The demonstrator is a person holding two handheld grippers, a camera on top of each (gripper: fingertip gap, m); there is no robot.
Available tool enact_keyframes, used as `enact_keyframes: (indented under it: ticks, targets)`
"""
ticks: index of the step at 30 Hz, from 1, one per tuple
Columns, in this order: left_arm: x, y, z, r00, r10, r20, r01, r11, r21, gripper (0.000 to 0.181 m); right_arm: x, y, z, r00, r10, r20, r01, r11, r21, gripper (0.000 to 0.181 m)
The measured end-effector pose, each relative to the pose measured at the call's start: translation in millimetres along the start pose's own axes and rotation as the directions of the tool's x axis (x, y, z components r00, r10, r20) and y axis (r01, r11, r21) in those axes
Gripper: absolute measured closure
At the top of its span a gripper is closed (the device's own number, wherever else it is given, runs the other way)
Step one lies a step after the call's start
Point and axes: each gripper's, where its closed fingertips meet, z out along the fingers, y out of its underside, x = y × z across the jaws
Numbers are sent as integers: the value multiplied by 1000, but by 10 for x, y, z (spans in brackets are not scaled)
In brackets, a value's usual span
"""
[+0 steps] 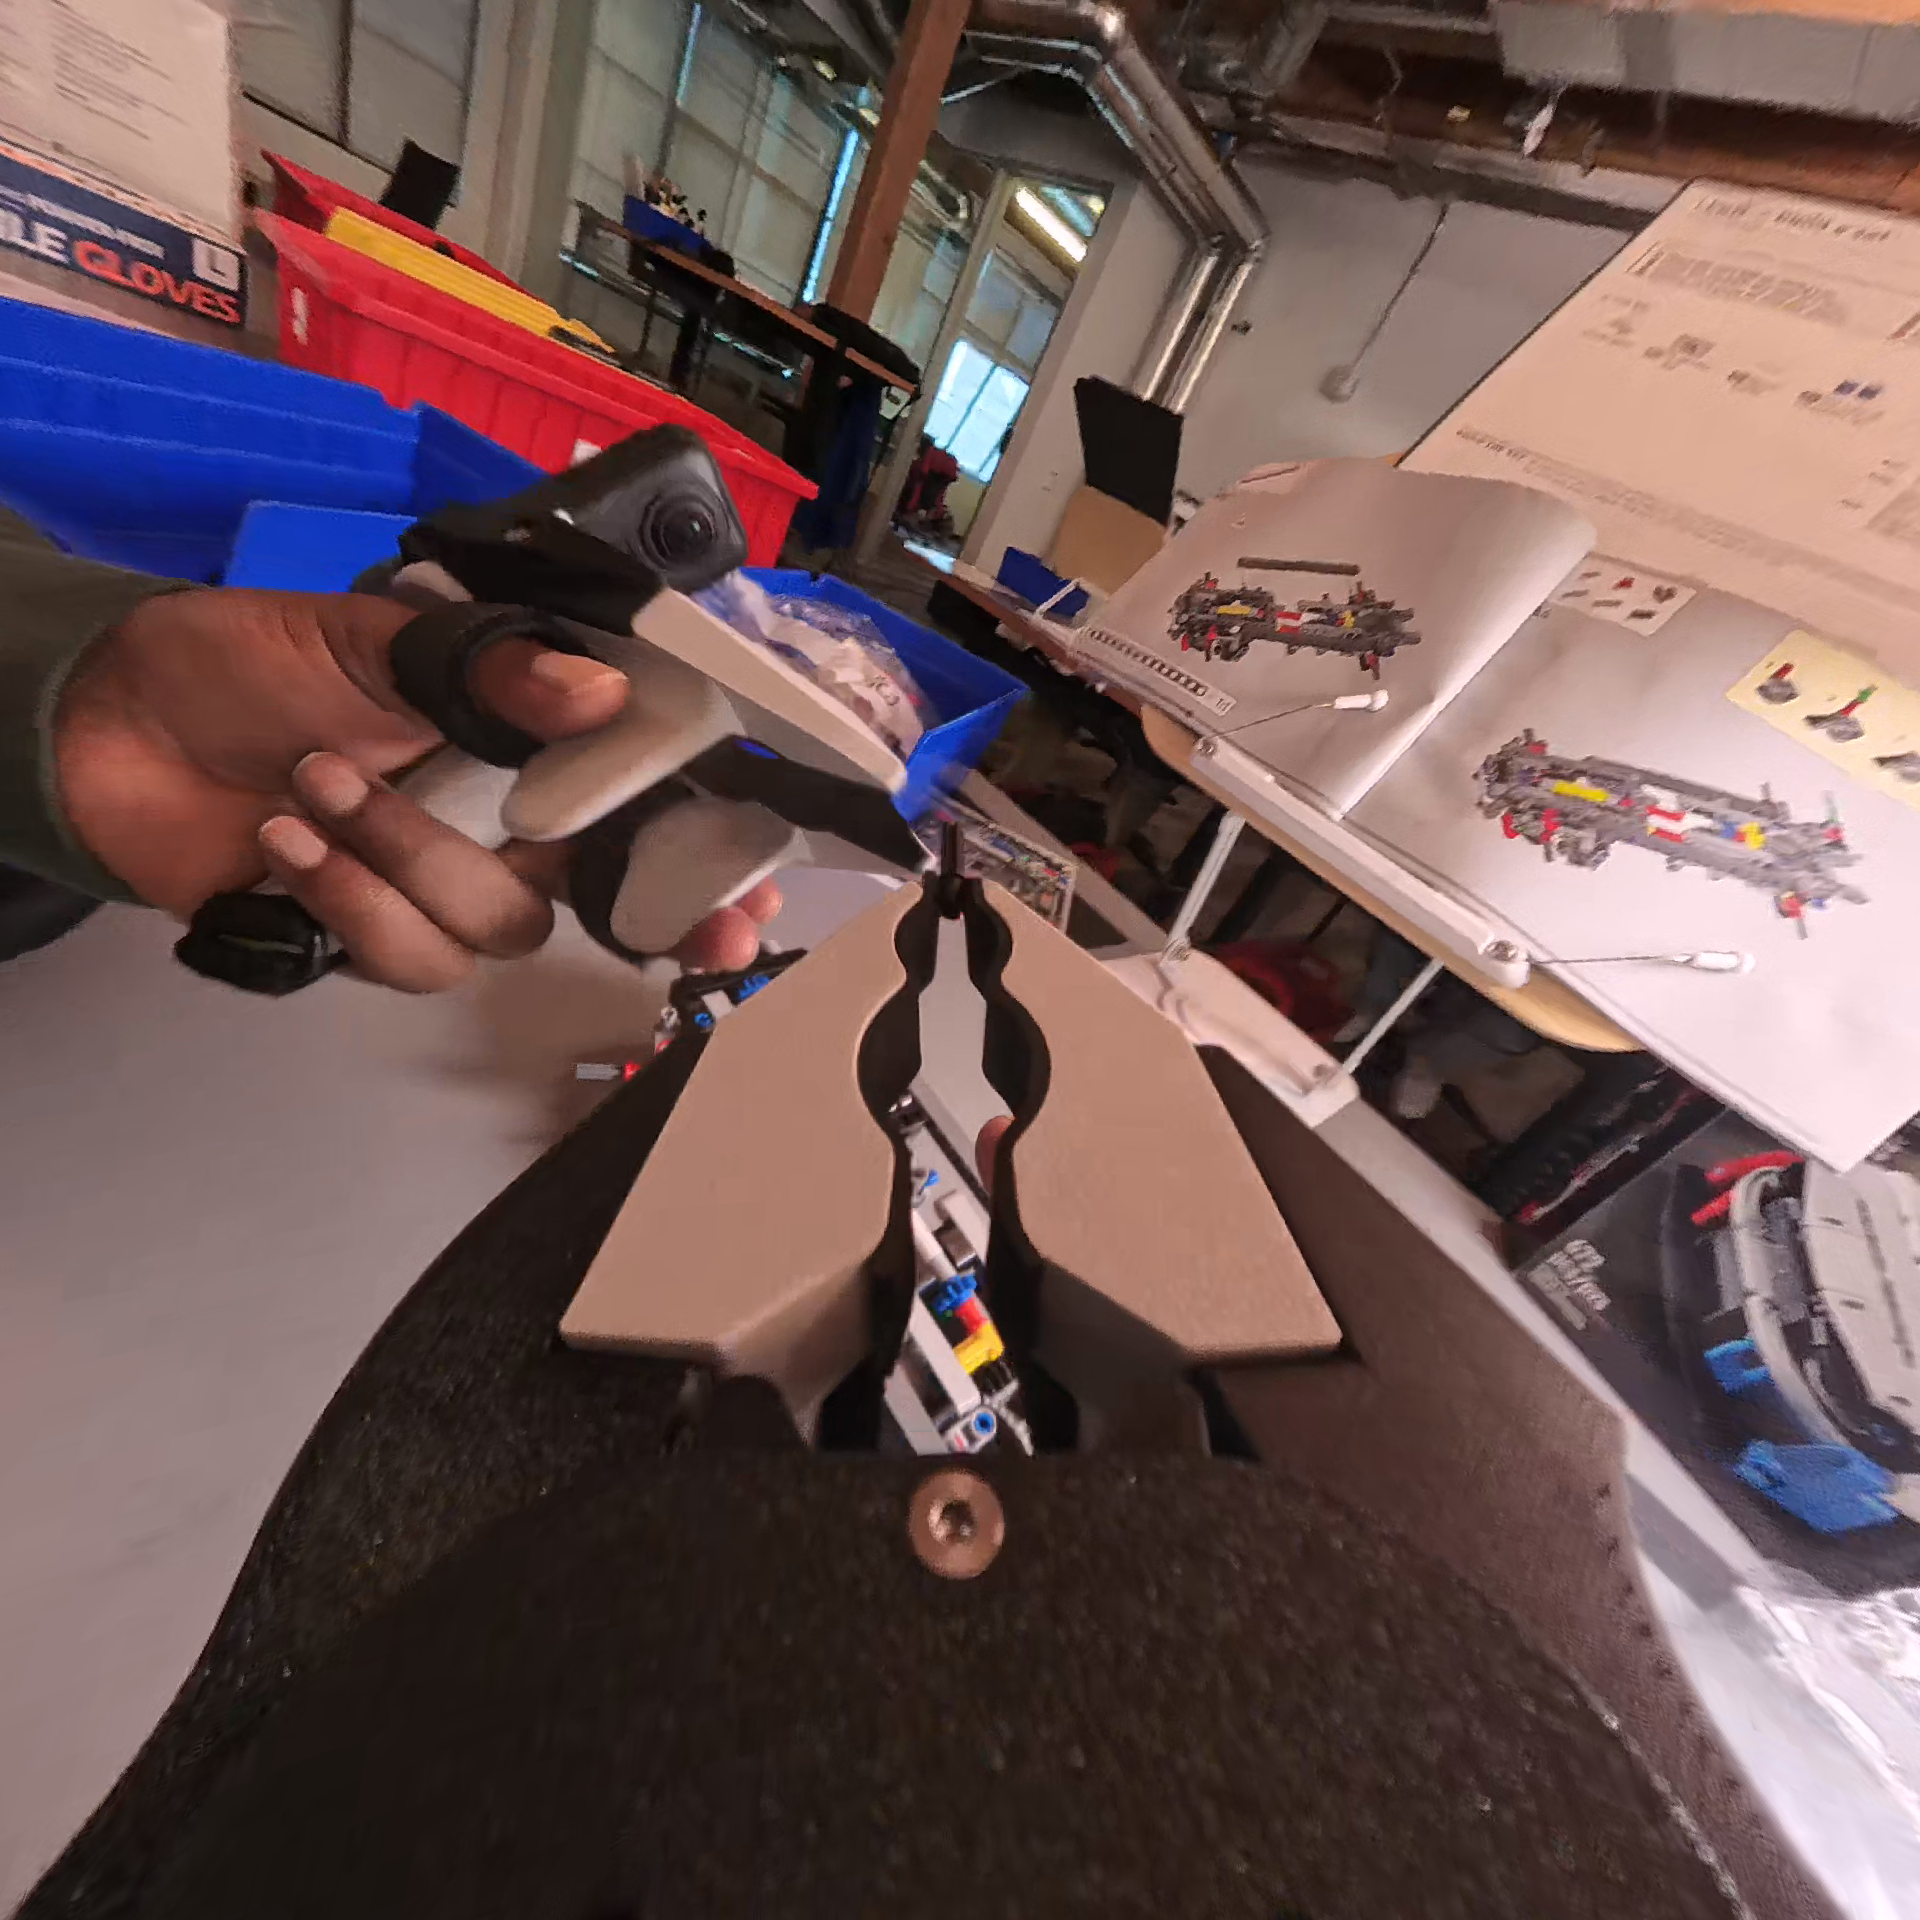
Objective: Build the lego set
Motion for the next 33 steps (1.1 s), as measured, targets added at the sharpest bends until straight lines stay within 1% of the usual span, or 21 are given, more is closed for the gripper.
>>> enact_keyframes:
  ticks: [1,3,5,7,9,11,14,17,23,27,33]
  targets:
    - [-23,-13,-45,999,44,26,-44,999,-8,153,50,58,-18,999,27,25,-27,999,-29,180]
    - [-77,-71,-175,985,148,92,-146,989,-24,146,245,246,-87,995,81,50,-74,989,-128,179]
    - [-123,-156,-358,950,265,165,-261,964,-47,144,423,555,-227,984,149,96,-117,953,-281,180]
    - [-188,-243,-587,889,382,252,-375,924,-77,145,583,947,-427,971,210,114,-141,890,-433,180]
    - [-285,-306,-848,808,480,343,-469,875,-119,145,699,1320,-632,964,237,121,-139,837,-529,180]
    - [-389,-333,-1103,730,542,416,-527,834,-163,146,705,1675,-829,946,293,137,-146,765,-627,180]
    - [-543,-302,-1385,630,608,484,-573,784,-239,145,655,1971,-955,928,337,159,-147,724,-674,179]
    - [-628,-285,-1481,543,673,503,-616,726,-306,146,640,2080,-962,924,337,183,-122,711,-692,179]
    - [-591,-277,-1441,422,777,467,-694,608,-385,147,683,2189,-907,916,340,213,-76,668,-740,179]
    - [-596,-231,-1478,396,799,453,-699,582,-415,147,679,2215,-898,913,332,238,-35,644,-764,178]
    - [-582,-259,-1507,398,793,460,-701,587,-405,147,669,2234,-907,906,339,255,-9,616,-788,174]
